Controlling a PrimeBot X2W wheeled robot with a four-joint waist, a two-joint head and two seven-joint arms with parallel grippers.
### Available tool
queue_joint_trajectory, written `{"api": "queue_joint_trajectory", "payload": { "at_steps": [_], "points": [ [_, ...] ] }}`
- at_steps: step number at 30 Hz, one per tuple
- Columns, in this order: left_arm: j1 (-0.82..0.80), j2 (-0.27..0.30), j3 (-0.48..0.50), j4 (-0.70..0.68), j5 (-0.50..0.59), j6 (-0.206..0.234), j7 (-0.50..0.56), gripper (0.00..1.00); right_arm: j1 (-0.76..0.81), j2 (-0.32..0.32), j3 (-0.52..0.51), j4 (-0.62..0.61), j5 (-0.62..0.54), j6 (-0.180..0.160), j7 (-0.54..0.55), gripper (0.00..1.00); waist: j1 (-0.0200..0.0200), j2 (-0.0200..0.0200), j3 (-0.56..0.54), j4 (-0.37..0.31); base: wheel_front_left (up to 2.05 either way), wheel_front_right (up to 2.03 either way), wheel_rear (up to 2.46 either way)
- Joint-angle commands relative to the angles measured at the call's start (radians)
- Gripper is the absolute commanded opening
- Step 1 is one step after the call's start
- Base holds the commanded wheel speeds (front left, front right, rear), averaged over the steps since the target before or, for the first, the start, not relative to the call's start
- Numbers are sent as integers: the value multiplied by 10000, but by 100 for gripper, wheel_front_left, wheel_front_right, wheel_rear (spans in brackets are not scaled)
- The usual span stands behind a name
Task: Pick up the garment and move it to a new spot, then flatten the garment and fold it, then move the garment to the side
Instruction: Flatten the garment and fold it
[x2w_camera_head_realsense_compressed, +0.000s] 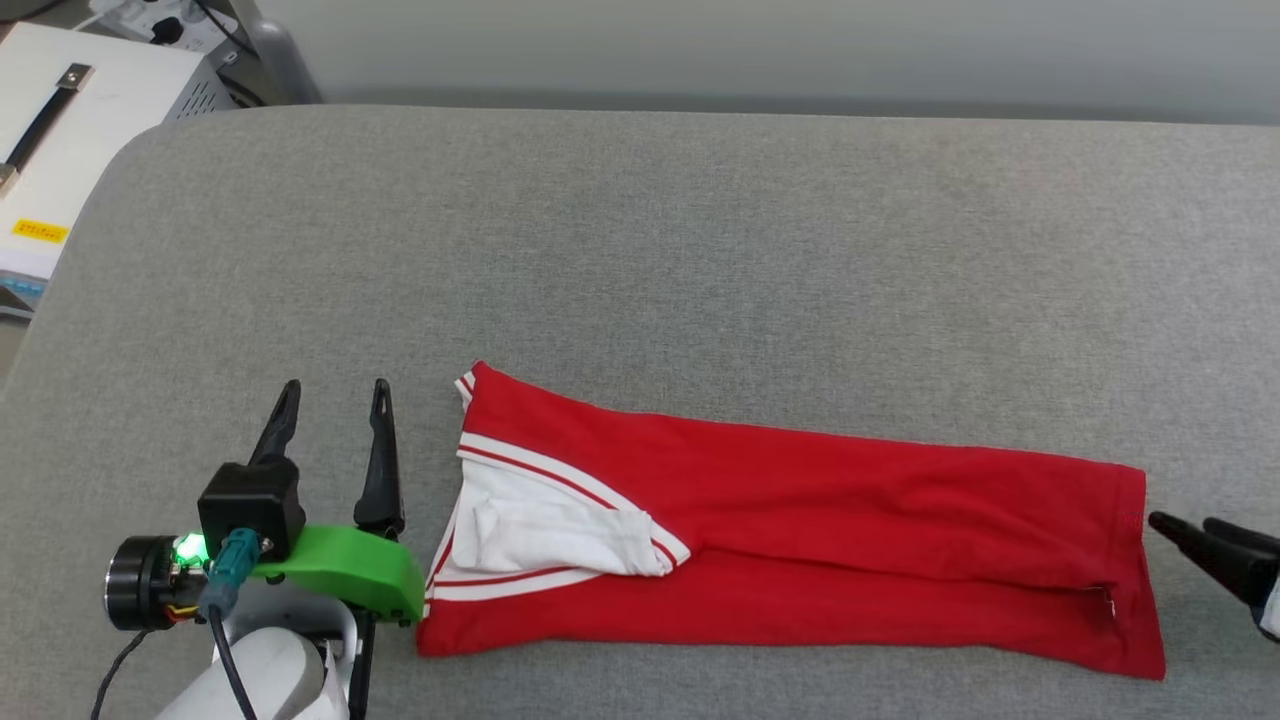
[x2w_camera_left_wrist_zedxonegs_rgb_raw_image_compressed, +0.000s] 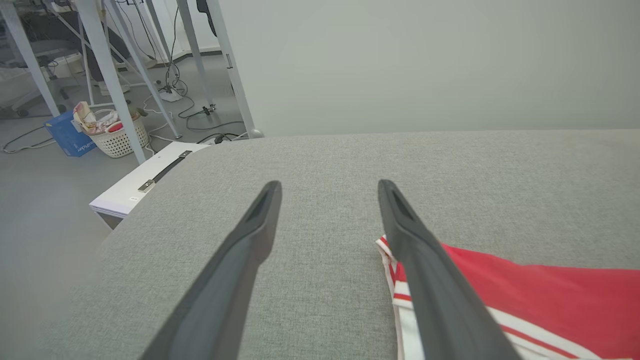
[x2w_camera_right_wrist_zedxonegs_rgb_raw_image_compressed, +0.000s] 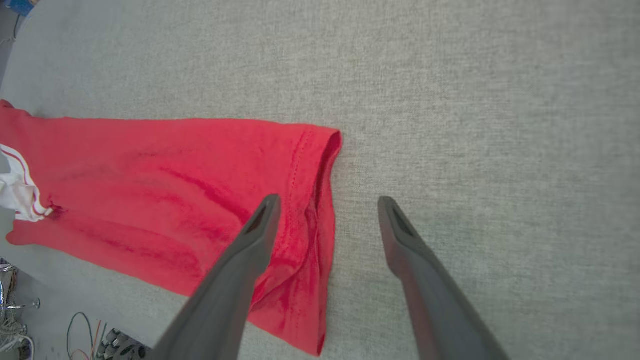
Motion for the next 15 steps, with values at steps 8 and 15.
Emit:
{"api": "queue_joint_trajectory", "payload": {
  "at_steps": [8,15],
  "points": [
    [996,-1362,1649,199,1646,-639,-58,100,-366,1090,573,939,-170,-6,543,100,1,-1,435,446,0,0,0],
    [1392,-2544,2720,491,2753,-1446,-58,100,-550,1860,919,1020,-65,-6,599,100,1,-1,514,527,0,0,0]
  ]
}}
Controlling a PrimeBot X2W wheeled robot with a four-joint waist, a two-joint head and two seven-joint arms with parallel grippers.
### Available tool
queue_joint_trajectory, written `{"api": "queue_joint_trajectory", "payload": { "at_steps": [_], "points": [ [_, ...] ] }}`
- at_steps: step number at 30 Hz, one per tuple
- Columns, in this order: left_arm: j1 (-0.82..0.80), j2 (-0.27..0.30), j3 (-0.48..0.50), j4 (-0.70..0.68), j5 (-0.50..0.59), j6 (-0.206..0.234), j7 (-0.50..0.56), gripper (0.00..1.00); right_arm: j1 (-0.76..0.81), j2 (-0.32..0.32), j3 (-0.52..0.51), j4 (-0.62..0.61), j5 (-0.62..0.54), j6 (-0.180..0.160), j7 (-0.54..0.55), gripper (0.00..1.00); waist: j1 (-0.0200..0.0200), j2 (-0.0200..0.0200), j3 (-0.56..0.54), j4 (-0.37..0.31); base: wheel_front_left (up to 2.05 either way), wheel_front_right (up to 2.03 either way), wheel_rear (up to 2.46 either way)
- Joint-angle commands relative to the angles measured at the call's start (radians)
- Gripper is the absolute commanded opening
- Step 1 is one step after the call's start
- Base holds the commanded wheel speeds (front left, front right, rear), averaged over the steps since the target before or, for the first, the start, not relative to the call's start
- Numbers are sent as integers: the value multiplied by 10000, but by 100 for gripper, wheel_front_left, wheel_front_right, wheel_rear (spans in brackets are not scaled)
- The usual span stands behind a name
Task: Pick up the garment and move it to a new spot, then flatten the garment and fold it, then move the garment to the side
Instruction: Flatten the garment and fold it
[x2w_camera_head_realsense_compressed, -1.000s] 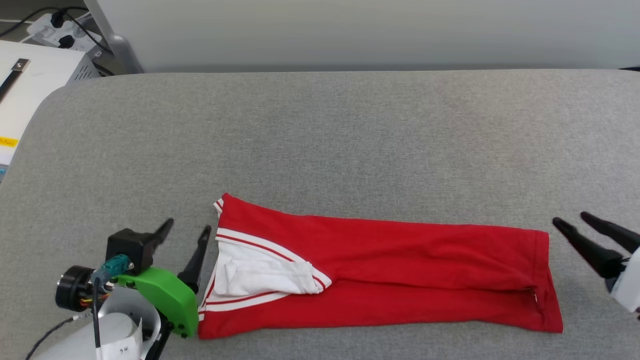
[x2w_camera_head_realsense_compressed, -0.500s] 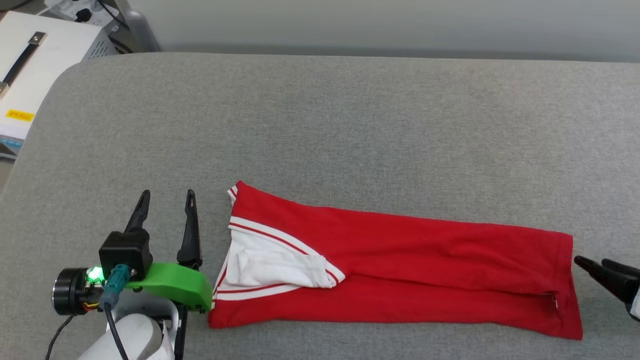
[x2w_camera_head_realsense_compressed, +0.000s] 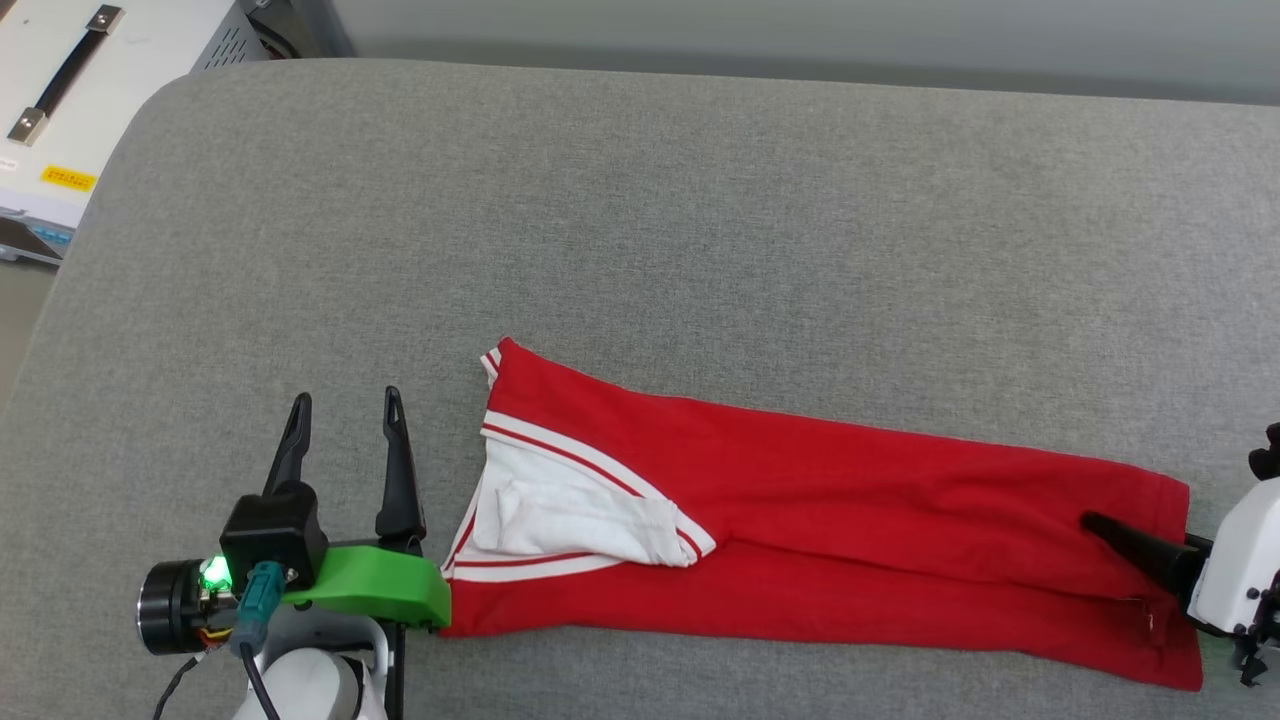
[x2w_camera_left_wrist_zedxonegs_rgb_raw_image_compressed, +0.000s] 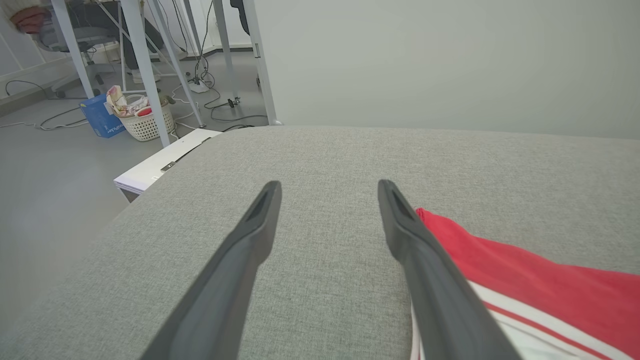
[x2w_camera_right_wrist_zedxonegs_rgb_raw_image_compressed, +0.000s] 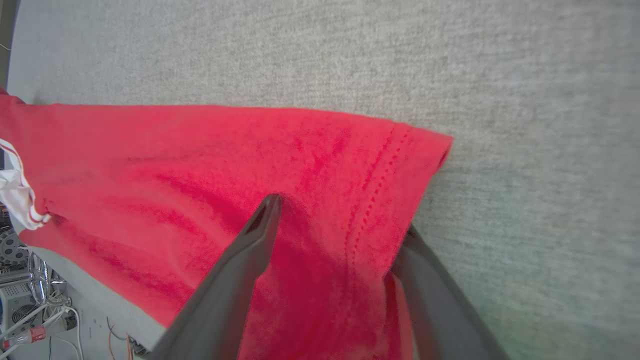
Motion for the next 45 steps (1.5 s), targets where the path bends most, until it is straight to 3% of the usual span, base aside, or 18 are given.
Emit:
{"api": "queue_joint_trajectory", "payload": {
  "at_steps": [1,2,3,4,5,10,17,24,33,40,45],
  "points": [
    [195,-194,227,29,216,-153,-58,100,91,521,373,51,-24,-6,94,100,1,0,-12,-4,0,0,0],
    [236,-306,354,53,343,-263,-58,100,93,546,426,35,-9,-6,129,100,1,0,-29,-11,0,0,0],
    [282,-419,460,92,524,-428,-58,100,102,542,481,24,-4,-6,148,74,1,0,-62,-13,0,0,0],
    [310,-515,559,100,671,-531,-58,100,100,515,501,21,-27,-6,106,28,1,0,-86,-20,0,0,0],
    [352,-629,679,110,844,-651,-58,100,101,472,509,42,-49,-6,43,0,1,0,-123,-38,0,0,0],
    [550,-1051,1137,207,1363,-1179,-58,100,92,112,425,159,-95,-6,-212,0,1,0,-329,-132,0,0,0],
    [841,-1300,1577,214,1961,-1962,-58,100,19,-882,-182,381,-21,-6,-545,0,1,0,-669,-219,0,0,0],
    [997,-1595,1804,365,2322,-2443,-58,100,31,-1629,-340,781,-169,-6,-365,0,1,0,-883,-241,0,0,0],
    [1257,-1888,2173,507,2657,-2809,-59,100,-35,-2003,-226,-1091,-156,-6,540,0,1,0,-1100,-368,0,0,0],
    [1118,-2150,2335,534,2880,-3029,-59,100,-600,-1481,21,-3244,-512,-6,1647,0,1,0,-835,-310,0,0,0],
    [840,-2332,2385,589,3013,-3253,-59,100,-1600,-329,528,-3674,-1340,-6,2380,0,1,0,-484,-125,0,0,0]
  ]
}}
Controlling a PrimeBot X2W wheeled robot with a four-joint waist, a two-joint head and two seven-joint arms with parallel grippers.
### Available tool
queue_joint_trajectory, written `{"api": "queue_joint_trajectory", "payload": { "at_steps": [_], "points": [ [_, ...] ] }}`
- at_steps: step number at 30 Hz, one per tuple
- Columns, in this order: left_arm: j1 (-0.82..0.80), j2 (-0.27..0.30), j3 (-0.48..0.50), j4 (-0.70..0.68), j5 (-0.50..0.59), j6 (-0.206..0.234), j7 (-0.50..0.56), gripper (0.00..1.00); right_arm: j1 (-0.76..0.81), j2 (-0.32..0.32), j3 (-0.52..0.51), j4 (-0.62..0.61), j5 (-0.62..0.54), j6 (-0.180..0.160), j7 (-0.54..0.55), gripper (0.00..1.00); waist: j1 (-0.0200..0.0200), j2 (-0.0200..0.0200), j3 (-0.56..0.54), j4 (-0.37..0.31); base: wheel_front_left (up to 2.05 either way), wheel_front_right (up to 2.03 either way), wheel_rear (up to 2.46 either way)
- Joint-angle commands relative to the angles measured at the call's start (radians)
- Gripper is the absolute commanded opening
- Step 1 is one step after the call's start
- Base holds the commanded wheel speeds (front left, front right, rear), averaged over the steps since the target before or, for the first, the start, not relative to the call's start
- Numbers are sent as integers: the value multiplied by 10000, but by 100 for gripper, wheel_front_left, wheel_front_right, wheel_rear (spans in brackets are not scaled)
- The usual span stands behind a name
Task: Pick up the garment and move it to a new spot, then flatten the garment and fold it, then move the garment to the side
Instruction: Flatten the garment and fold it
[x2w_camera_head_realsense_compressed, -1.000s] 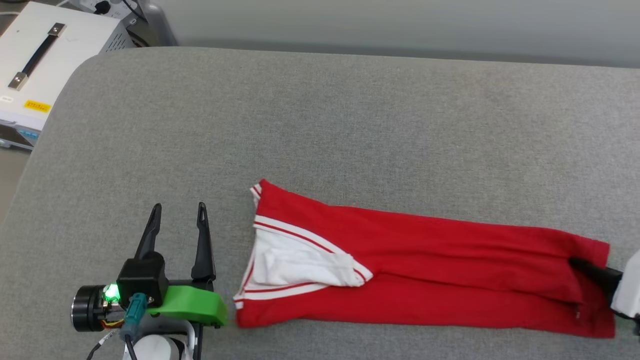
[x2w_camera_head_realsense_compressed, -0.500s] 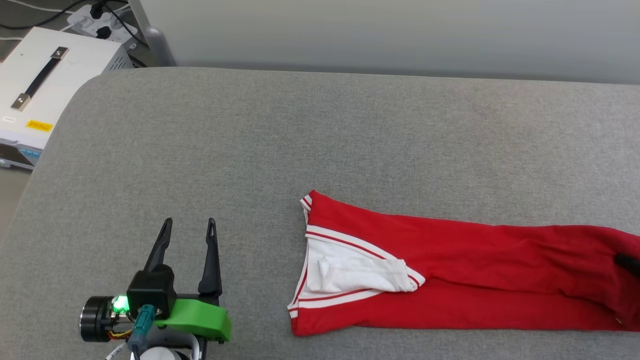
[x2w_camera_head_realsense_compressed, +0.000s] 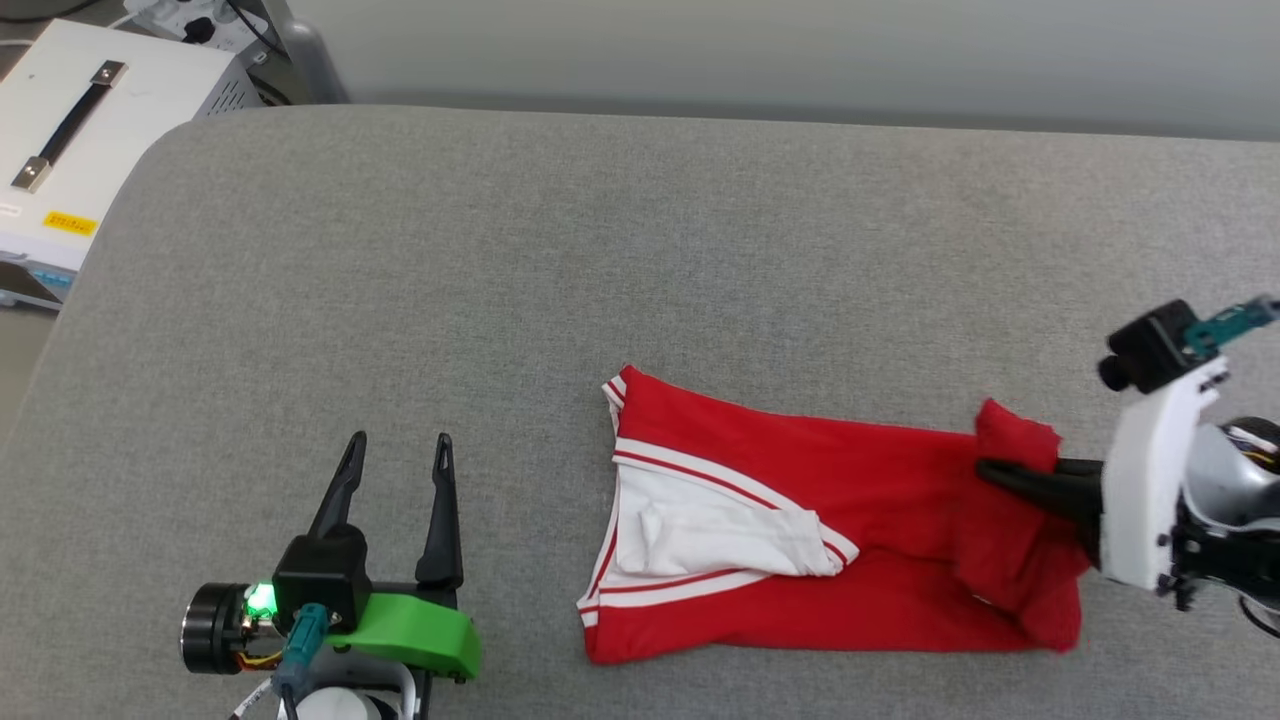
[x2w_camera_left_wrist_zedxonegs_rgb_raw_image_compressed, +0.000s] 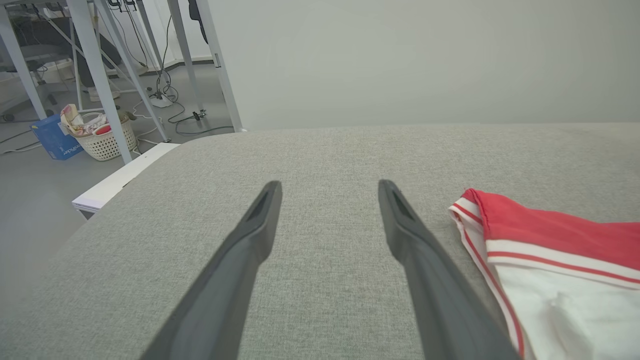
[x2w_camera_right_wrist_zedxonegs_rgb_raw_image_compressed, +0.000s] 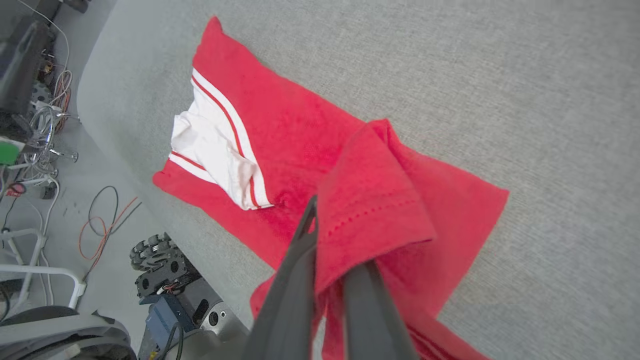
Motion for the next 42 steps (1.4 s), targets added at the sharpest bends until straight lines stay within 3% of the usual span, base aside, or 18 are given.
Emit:
{"api": "queue_joint_trajectory", "payload": {
  "at_steps": [1,7,16,22,27,28,29,30,35,42],
  "points": [
    [-253,-83,55,42,90,-95,-59,100,-433,392,212,-43,-314,-7,191,0,0,-1,243,162,0,0,0],
    [-591,-323,98,143,271,-221,-59,100,-1764,2109,1300,411,-1156,-7,639,0,0,-1,631,370,0,0,0],
    [-896,-534,208,155,387,-333,-59,100,-2994,3900,2246,2191,-1474,-7,132,0,0,-1,1114,515,0,0,0],
    [-1144,-643,179,209,449,-400,-59,100,-3321,4424,3289,3841,-1999,-7,-116,0,0,-1,1438,601,0,0,0],
    [-1139,-690,253,274,491,-390,-59,100,-3370,4579,3864,4422,-1931,-7,-673,0,0,-1,1373,509,0,0,0],
    [-1092,-693,298,285,499,-384,-59,100,-3426,4562,3938,4387,-1916,-7,-889,17,0,-1,1313,456,0,0,0],
    [-1054,-695,336,298,504,-385,-59,100,-3485,4519,3983,4331,-1928,-7,-1117,42,0,-1,1244,417,0,0,0],
    [-1006,-696,377,324,515,-392,-59,100,-3532,4446,4036,4213,-1909,-7,-1386,100,0,-1,1148,374,0,0,0],
    [-796,-701,525,334,546,-447,-59,100,-3556,3796,3974,2982,-1633,-7,-2793,100,0,-1,656,131,0,0,0],
    [-472,-635,722,282,596,-562,-59,100,-3216,2462,3224,2277,-2819,-7,-5666,100,0,-1,45,-342,0,0,0]
  ]
}}
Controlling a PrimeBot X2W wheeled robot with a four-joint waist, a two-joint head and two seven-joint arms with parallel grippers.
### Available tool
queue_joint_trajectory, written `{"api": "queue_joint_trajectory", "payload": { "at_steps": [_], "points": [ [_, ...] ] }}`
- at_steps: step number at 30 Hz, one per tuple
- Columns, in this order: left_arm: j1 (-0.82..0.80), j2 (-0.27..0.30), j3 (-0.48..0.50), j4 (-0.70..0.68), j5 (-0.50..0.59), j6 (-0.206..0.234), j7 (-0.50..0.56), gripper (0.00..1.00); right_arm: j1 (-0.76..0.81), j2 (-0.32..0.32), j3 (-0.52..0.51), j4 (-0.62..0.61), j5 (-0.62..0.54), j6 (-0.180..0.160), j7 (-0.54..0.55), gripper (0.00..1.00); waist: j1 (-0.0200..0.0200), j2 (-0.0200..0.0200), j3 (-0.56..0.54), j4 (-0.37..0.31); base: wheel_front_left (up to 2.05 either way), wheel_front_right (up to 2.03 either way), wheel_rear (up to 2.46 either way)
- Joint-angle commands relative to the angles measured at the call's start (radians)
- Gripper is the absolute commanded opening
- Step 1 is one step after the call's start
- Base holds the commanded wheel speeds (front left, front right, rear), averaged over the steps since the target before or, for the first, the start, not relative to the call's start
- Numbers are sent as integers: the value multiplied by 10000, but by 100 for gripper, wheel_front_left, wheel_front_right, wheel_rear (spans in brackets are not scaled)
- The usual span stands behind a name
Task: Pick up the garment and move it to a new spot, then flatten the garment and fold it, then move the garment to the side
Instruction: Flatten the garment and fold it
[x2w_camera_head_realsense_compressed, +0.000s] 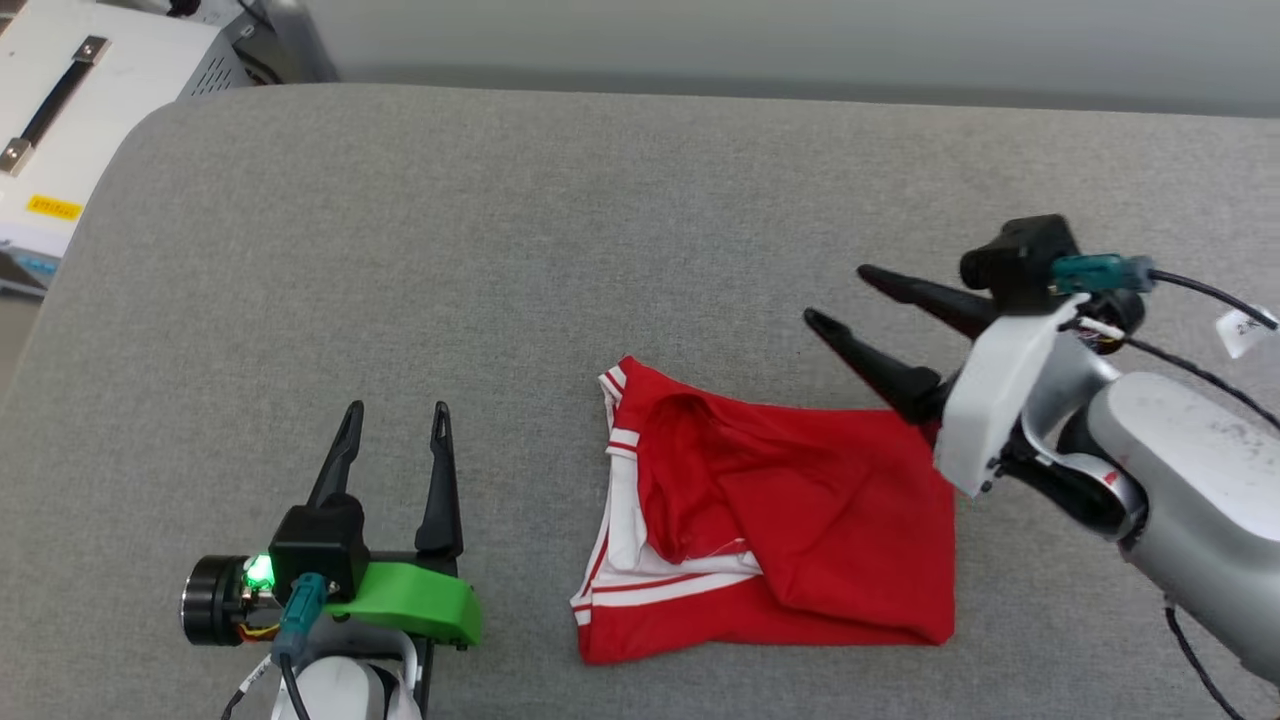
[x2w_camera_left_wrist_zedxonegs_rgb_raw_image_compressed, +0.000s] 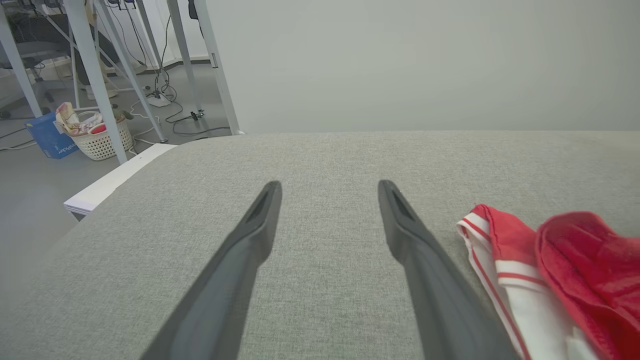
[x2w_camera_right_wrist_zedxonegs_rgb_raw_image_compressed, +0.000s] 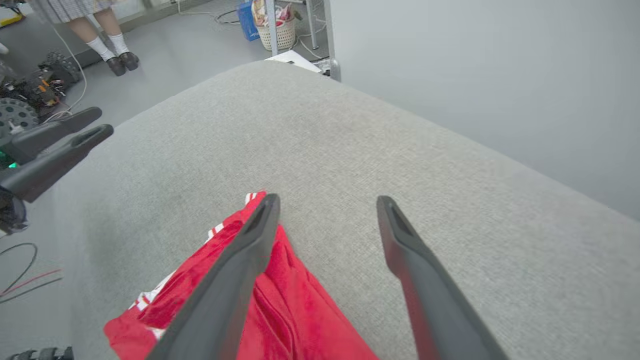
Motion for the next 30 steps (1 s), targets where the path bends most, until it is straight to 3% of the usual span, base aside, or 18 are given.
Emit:
{"api": "queue_joint_trajectory", "payload": {
  "at_steps": [1,4,8,11,15,21,30],
  "points": [
    [247,20,90,-50,93,-58,-59,100,530,-145,-837,365,-901,-7,-1474,100,-1,0,-566,-516,0,0,0],
    [402,39,159,-78,104,-60,-59,100,1057,-56,-1866,886,-1843,-7,-2562,100,-1,0,-793,-697,0,0,0],
    [604,76,284,-120,106,-39,-59,100,2031,500,-4009,1373,-3372,-7,-2993,100,-1,0,-1014,-919,0,0,0],
    [735,112,357,-162,109,-42,-59,100,3003,1266,-5997,637,-4670,-7,-3014,100,-1,0,-1130,-1063,0,0,0],
    [941,115,387,-274,117,-51,-59,100,4556,2255,-7794,-685,-5873,-7,-3018,100,-1,0,-1288,-1162,0,0,0],
    [1162,104,344,-435,84,-134,-59,100,6443,3196,-8964,-1910,-6558,-7,-3019,100,-1,0,-1474,-1121,0,0,0],
    [1343,83,284,-465,70,-172,-59,100,8273,3833,-9317,-2409,-7191,-7,-3020,100,-1,0,-1632,-932,0,0,0]
  ]
}}
